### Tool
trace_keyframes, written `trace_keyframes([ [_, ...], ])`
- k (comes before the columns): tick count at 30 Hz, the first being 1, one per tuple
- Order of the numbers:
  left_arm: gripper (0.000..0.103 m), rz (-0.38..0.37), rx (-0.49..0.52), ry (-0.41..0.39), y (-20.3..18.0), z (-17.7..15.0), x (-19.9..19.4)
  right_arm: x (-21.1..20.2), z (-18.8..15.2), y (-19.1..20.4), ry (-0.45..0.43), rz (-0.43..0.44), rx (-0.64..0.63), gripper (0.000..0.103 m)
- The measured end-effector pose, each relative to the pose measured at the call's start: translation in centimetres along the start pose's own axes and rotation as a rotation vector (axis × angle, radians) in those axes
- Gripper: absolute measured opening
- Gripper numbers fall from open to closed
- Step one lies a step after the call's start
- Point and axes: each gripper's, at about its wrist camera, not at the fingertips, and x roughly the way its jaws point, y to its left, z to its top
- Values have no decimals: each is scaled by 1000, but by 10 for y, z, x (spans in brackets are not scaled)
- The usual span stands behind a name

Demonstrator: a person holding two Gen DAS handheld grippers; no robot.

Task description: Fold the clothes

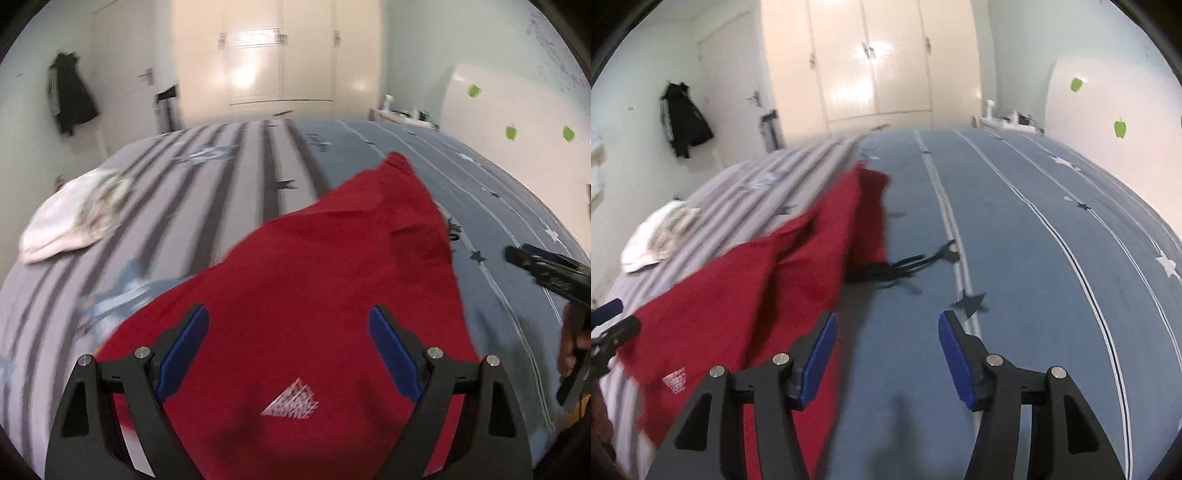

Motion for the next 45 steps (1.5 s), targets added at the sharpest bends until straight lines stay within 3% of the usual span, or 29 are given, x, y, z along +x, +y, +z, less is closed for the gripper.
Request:
trace_keyframes([
  [4, 87, -33, 65, -16, -54, 30, 41, 46, 8, -37, 41, -102, 34, 53],
  [11, 86, -87, 179, -44, -147, 82, 112, 74, -3, -98, 84, -153, 118, 53],
  [12, 86, -61, 208, -30, -157, 85, 122, 74, -4, -102, 82, -155, 127, 53],
  [13, 70, -50, 227, -6, -161, 86, 134, 75, -5, -106, 85, -153, 137, 53],
  [14, 23, -44, 243, 19, -163, 87, 145, 76, -7, -109, 92, -149, 150, 53],
  [15, 3, -28, 232, 52, -157, 89, 153, 77, -9, -112, 97, -144, 162, 53],
  [16, 1, -10, 213, 87, -148, 92, 160, 77, -10, -113, 97, -136, 170, 53],
  [20, 1, 143, 244, 18, -94, 110, 151, 76, -8, -108, 80, -115, 152, 53],
  [27, 1, 394, 141, 24, 54, 140, 117, 81, -8, -102, 88, -86, 141, 53],
  [30, 1, 458, 67, 47, 112, 129, 100, 82, -9, -98, 94, -71, 135, 53],
  [34, 1, 470, -5, 105, 162, 91, 87, 82, -11, -85, 98, -48, 101, 53],
  [38, 4, 426, -104, 171, 197, 40, 82, 81, -15, -62, 104, -8, 55, 53],
  [40, 11, 370, -159, 104, 205, 31, 67, 80, -15, -49, 105, 7, 31, 53],
  [42, 34, 359, -154, 29, 202, 33, 55, 81, -14, -38, 105, 23, 7, 53],
  [44, 91, 340, -141, -52, 198, 41, 45, 80, -13, -28, 103, 39, -4, 53],
  [45, 98, 328, -141, -80, 196, 46, 44, 80, -13, -22, 104, 53, -11, 53],
])
